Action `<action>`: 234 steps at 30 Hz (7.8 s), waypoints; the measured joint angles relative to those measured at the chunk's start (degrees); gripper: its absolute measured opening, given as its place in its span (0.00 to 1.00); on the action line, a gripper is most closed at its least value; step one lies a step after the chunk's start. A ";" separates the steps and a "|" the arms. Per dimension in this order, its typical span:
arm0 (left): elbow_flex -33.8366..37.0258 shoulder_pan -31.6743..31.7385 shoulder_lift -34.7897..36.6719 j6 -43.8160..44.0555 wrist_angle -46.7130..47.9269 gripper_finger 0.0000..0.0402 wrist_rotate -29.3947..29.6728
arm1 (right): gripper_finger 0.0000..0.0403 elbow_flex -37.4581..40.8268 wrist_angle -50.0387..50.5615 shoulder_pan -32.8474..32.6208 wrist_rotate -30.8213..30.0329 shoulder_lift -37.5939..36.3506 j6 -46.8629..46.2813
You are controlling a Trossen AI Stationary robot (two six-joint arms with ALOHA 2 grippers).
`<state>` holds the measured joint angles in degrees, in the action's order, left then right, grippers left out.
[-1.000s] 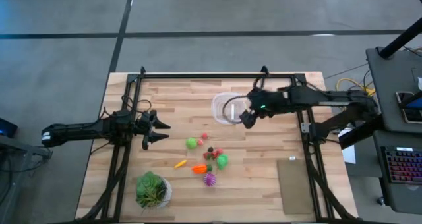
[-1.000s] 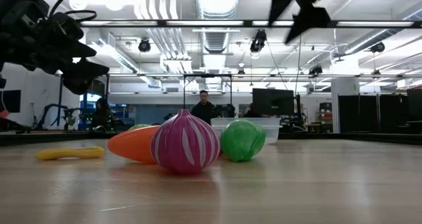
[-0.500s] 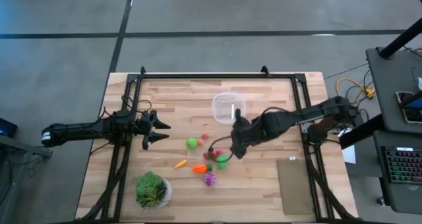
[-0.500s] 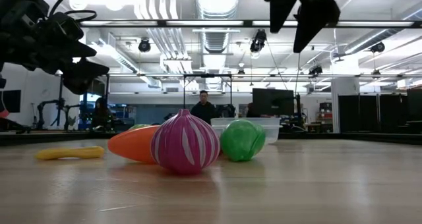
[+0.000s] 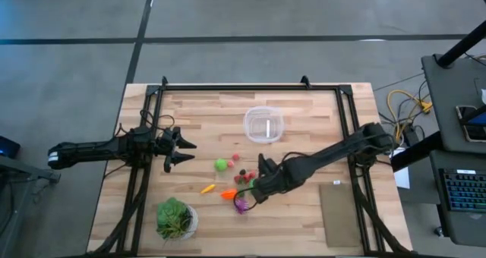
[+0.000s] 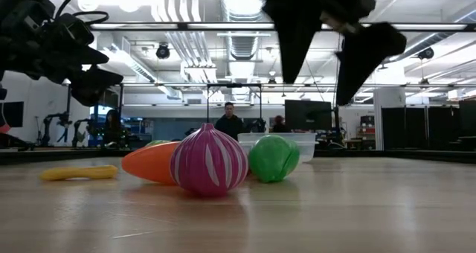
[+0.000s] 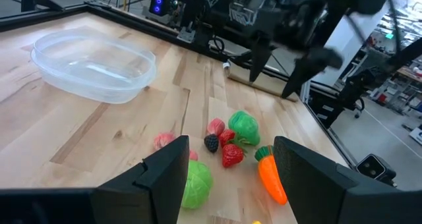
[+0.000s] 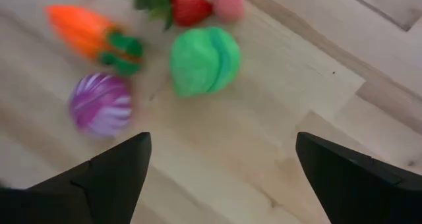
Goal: Pick and placing Produce into tupperware
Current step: Put the green pear into the transparent bin
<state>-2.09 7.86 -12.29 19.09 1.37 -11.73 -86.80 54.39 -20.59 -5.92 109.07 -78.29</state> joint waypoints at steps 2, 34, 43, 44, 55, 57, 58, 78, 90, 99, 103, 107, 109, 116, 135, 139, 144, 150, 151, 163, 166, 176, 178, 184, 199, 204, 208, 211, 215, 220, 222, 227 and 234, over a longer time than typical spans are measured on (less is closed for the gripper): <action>0.00 0.00 -0.06 0.00 0.00 0.52 0.00 | 0.92 -0.67 -0.23 0.19 -0.16 1.65 -2.12; 0.00 0.00 -0.05 -0.01 -0.02 0.52 0.02 | 0.92 -16.04 8.19 5.21 -1.62 19.33 1.18; 0.00 0.00 0.03 0.00 -0.02 0.52 0.00 | 0.92 -17.77 11.06 5.13 -0.14 20.51 -2.40; 0.00 0.00 -0.03 -0.02 -0.02 0.52 0.02 | 0.92 -17.77 11.06 5.13 -0.13 20.51 -2.94; 0.00 0.00 -0.04 0.00 -0.01 0.52 0.01 | 0.92 -17.70 10.85 5.61 0.89 20.46 -7.42; 0.00 0.00 -0.05 0.00 -0.02 0.52 0.02 | 0.91 -17.59 10.94 5.65 0.93 20.47 -8.23; 0.00 0.00 -0.05 0.00 0.00 0.52 0.02 | 0.91 -17.58 10.93 5.69 0.94 20.53 -8.64; 0.00 -0.02 -0.05 -0.01 0.00 0.52 0.02 | 0.81 -17.66 10.54 6.02 3.81 22.12 -8.39; 0.00 -0.02 -0.05 -0.02 0.00 0.52 0.02 | 0.81 -17.66 10.67 6.55 4.48 21.62 -7.16; 0.00 -0.02 -0.05 0.00 0.00 0.52 0.01 | 0.80 -17.66 10.49 7.05 3.83 21.60 -7.07; 0.00 0.00 -0.05 -0.02 0.00 0.52 0.02 | 0.74 -17.66 10.31 7.21 3.85 21.62 -6.54; 0.00 -0.02 -0.05 0.00 0.00 0.52 0.00 | 0.65 -17.66 10.03 7.38 3.27 21.60 -6.55; 0.00 -0.01 -0.05 -0.02 0.00 0.52 0.01 | 0.61 -17.71 10.07 7.38 2.68 21.56 -6.93; 0.00 0.00 -0.05 -0.02 0.00 0.52 0.02 | 0.62 -17.71 10.05 7.44 2.39 21.47 -6.70; 0.00 0.00 -0.07 0.00 -0.02 0.52 0.00 | 0.61 -17.67 19.45 12.54 -3.76 9.91 -3.10; 0.00 0.00 -0.04 -0.01 0.00 0.52 0.02 | 0.65 -17.36 18.05 10.92 0.45 12.04 -3.33; 0.00 0.00 -0.03 0.00 -0.02 0.52 0.01 | 0.74 -17.31 18.29 8.29 3.76 13.12 -8.47; 0.00 0.00 -0.05 -0.01 -0.02 0.52 0.02 | 0.83 -17.31 15.97 6.38 2.47 13.65 -14.83; 0.00 -0.01 -0.05 -0.02 -0.02 0.52 0.00 | 0.84 -17.31 14.49 6.26 2.24 14.06 -15.07; 0.00 0.00 0.01 0.00 -0.02 0.52 0.02 | 0.90 -17.31 12.75 5.57 1.78 18.50 -15.25; 0.00 0.00 -0.05 0.00 -0.02 0.52 0.02 | 0.90 -17.31 12.63 5.45 1.82 18.96 -15.20; 0.00 -0.02 0.01 0.00 -0.02 0.52 0.02 | 0.90 -17.10 12.80 5.48 0.88 21.74 -15.12; 0.00 -0.02 -0.05 0.00 -0.02 0.52 0.02 | 0.90 -17.10 12.79 5.49 0.94 21.91 -15.12; 0.00 0.00 -0.03 -0.01 -0.02 0.52 0.02 | 0.78 -17.10 12.05 5.45 1.07 21.94 -15.14; 0.00 -0.01 -0.05 0.00 -0.03 0.52 0.02 | 0.64 -17.07 11.86 6.00 -0.65 21.73 -11.50; 0.00 -0.02 -0.01 -0.01 -0.04 0.52 0.02 | 0.61 -17.05 11.57 5.98 -0.75 21.72 -11.22; 0.00 -0.02 -0.05 -0.02 -0.04 0.52 0.02 | 0.58 -17.04 11.29 5.98 -0.98 21.46 -11.01; 0.02 -0.02 -0.05 0.00 -0.04 0.52 0.02 | 0.58 -17.01 11.17 5.98 -1.28 20.90 -10.59; 0.02 -0.02 -0.05 -0.01 -0.04 0.52 0.02 | 0.60 -17.00 11.28 5.99 -1.40 20.28 -10.00; 0.02 -0.02 -0.05 0.00 -0.04 0.52 0.02 | 0.61 -17.01 12.05 6.21 -1.99 18.12 -9.76; 0.02 -0.01 -0.05 -0.01 -0.04 0.52 0.02 | 0.60 -17.01 13.41 6.45 -3.06 16.95 -9.76; 0.02 0.00 -0.05 -0.01 -0.04 0.52 0.02 | 0.58 -17.01 16.93 8.04 -7.53 12.68 -9.76; 0.02 -0.01 -0.03 -0.01 -0.04 0.52 0.02 | 0.60 -17.01 19.35 12.74 -17.55 5.16 -5.91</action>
<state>-2.07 7.85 -12.32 19.08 1.32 -11.70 -103.81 73.75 -7.85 -23.47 114.24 -84.20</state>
